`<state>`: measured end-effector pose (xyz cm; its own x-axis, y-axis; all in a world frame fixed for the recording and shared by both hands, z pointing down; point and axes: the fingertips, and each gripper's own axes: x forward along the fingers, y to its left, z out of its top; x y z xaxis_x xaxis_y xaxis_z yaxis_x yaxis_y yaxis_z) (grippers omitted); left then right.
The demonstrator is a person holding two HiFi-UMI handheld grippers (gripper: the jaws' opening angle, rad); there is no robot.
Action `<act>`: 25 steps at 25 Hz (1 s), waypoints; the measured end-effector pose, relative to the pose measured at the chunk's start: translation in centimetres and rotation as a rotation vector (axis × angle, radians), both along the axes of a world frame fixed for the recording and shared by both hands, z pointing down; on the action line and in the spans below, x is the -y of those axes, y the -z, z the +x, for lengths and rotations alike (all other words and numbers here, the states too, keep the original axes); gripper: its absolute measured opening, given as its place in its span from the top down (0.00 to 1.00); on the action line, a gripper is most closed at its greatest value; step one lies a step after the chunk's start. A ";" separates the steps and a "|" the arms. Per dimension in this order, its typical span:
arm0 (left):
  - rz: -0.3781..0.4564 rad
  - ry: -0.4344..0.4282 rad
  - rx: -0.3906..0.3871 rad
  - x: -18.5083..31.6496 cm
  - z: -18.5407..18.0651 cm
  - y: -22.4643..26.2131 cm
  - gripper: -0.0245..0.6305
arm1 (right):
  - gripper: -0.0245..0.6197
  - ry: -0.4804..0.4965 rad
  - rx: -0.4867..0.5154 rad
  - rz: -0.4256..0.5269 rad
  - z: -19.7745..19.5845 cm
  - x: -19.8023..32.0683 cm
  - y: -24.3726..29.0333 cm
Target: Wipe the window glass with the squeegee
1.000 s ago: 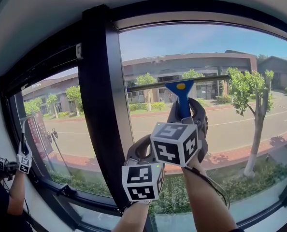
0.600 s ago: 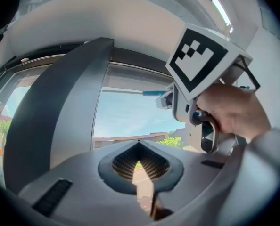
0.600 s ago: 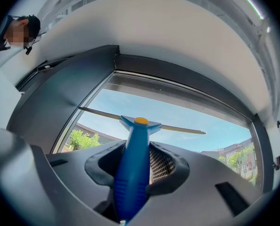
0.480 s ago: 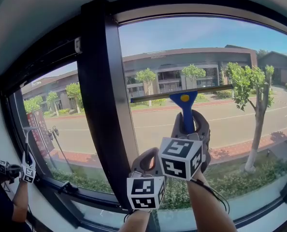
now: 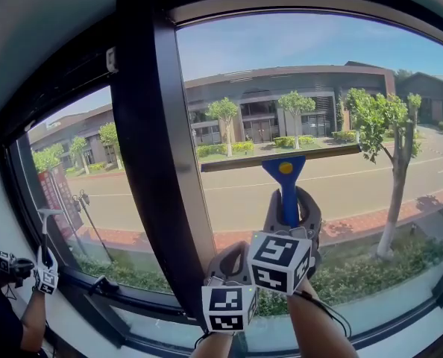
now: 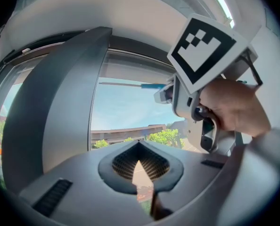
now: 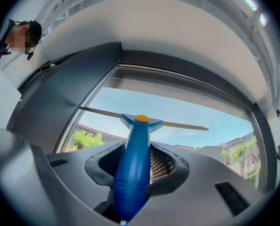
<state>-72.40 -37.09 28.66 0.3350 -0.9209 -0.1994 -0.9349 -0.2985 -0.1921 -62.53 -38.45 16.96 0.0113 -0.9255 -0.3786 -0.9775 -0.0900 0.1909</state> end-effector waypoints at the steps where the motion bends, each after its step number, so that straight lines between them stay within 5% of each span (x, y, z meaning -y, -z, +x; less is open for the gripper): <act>1: -0.005 0.001 0.008 0.1 0.0 -0.5 0.96 | 0.75 0.002 0.005 0.000 0.0 0.1 -0.4; 19: -0.142 -0.006 0.012 -0.5 2.3 -10.1 0.96 | 0.77 0.090 0.035 -0.085 2.5 -0.5 -11.5; 25: -0.181 -0.007 0.003 0.4 -0.1 -11.0 0.96 | 0.78 0.106 0.044 -0.119 0.5 0.6 -13.4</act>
<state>-72.51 -37.50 39.69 0.3421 -0.9392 -0.0294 -0.9321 -0.3352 -0.1370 -62.06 -39.02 30.40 -0.0752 -0.9606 -0.2677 -0.9879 0.0352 0.1511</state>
